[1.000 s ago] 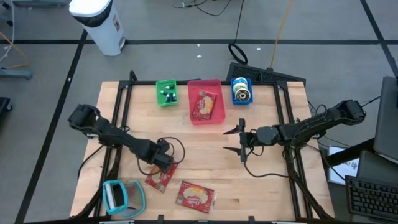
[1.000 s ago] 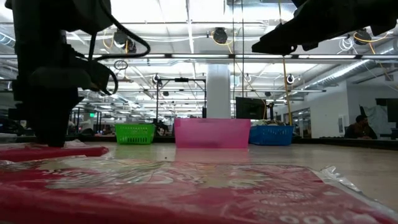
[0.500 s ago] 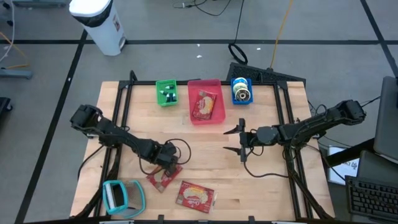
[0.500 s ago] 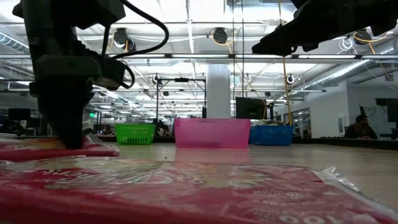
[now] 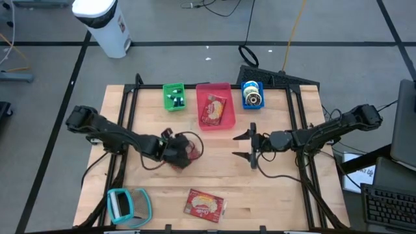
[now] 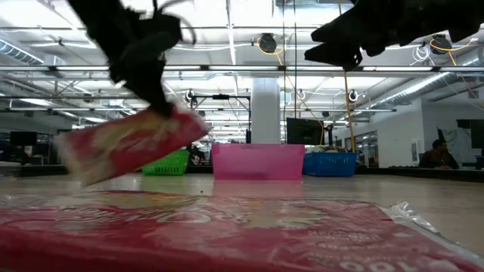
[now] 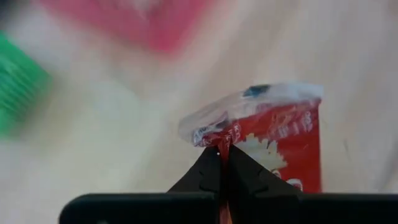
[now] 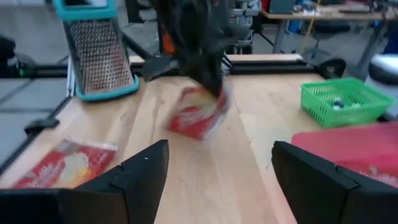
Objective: Pick & Place Food Item
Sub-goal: Put the left red popcorn bag into the red bin
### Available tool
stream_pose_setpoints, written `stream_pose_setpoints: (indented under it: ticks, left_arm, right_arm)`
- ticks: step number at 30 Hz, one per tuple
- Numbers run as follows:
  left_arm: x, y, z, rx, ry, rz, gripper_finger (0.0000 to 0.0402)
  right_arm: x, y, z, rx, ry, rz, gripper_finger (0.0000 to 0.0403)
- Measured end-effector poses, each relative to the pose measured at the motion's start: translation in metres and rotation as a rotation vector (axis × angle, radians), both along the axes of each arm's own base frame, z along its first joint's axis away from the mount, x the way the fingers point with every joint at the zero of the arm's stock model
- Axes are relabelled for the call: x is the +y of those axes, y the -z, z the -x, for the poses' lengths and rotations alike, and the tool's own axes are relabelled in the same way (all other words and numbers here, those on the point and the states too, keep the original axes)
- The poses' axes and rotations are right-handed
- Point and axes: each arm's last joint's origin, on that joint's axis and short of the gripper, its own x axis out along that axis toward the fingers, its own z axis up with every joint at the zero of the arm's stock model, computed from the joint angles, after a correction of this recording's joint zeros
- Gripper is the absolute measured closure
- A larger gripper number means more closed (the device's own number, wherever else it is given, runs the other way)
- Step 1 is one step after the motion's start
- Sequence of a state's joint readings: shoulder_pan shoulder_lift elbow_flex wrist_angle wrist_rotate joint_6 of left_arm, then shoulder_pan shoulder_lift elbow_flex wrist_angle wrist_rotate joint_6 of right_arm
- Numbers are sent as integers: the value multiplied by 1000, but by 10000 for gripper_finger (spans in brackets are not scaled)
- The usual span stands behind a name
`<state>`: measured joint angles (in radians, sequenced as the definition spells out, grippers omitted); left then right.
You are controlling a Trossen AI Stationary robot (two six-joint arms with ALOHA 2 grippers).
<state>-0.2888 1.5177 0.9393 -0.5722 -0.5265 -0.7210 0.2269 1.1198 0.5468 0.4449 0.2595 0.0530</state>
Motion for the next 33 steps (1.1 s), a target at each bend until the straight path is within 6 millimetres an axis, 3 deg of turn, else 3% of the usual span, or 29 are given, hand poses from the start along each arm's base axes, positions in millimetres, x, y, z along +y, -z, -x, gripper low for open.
stream_pose_setpoints:
  ticks: [5, 13, 23, 33]
  left_arm:
    - [5, -39, -15, -190, 20, -254, 399]
    - [14, -71, -40, -389, 101, -472, 399]
    - [24, -77, -46, -444, 157, -443, 399]
    - [24, -77, -46, -449, 155, -434, 399]
  right_arm:
    - [-6, 0, -3, -21, 51, -114, 131]
    - [-6, 3, -20, -147, 84, -141, 131]
    - [-30, 8, -41, -221, 177, -201, 131]
    - [-39, -9, -71, -142, 109, -201, 146]
